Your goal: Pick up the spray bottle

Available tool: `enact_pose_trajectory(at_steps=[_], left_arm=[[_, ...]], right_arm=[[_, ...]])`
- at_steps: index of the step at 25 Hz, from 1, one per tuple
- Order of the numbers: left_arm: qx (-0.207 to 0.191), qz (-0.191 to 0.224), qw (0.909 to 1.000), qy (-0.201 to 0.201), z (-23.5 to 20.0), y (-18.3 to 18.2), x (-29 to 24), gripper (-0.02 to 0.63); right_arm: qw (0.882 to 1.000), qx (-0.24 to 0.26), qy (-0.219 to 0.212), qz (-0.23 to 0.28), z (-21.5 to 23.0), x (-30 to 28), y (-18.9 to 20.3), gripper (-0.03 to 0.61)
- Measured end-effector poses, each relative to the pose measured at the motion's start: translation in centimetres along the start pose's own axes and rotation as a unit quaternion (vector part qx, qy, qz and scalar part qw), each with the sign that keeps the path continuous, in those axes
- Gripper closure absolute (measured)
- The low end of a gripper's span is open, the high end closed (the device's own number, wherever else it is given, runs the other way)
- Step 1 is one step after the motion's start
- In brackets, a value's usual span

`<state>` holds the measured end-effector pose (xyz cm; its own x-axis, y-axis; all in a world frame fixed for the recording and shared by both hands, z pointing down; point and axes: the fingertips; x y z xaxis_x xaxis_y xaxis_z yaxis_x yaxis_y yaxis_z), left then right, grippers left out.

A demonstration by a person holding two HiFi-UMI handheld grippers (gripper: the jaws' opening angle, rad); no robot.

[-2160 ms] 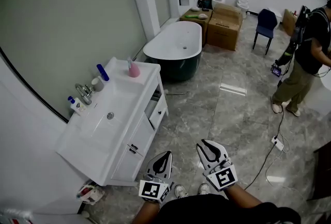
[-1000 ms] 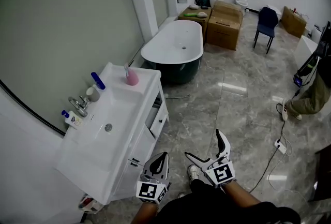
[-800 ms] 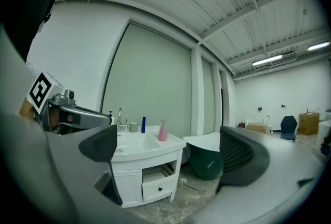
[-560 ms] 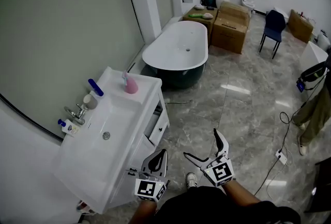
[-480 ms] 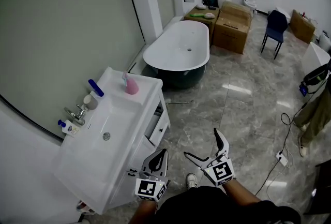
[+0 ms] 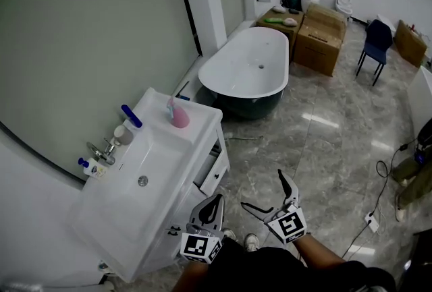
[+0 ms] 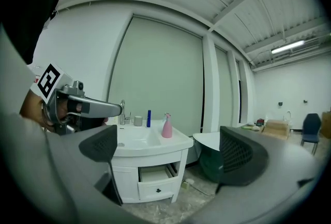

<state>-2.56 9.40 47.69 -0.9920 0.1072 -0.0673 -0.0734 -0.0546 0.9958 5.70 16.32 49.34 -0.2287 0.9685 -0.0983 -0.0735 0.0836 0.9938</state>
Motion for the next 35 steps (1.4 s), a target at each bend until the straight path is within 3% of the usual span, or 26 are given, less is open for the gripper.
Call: enact_pose_trajectory(at_steps=[7,16,27,35], left_arm=[[0.017,-0.005,0.9995,-0.027,-4.9,1.0,-3.2,0.621],[0.01,0.006,0.999,-0.044,-13.1,0.3,-8.1,0.621],[0.024,0.006,0.9961,-0.085,-22.8,0.9,-10.6,0.621],[0.025,0.0,0.9934,-0.112,-26.9,1.2,-11.2,0.621]], right_arm=[[1.0,0.014,-0.016,0.0,1.9,-5.7,-0.5,-0.009],[0.999,0.033,-0.042,0.005,3.7,-16.1,-2.1,-0.009],[0.996,0.047,-0.078,-0.01,3.4,-26.9,-3.5,-0.009],[0.993,0.046,-0.106,-0.028,2.8,-31.8,-3.2,-0.008]])
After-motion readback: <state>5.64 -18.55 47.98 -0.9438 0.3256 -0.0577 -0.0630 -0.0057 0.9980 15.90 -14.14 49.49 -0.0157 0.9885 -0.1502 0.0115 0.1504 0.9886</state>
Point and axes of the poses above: the fingertips, and each gripper's own axes: x backward along the fingers, z to its right, y out of its underside, and after that the axes turned 8 degrees about -x, right-handed
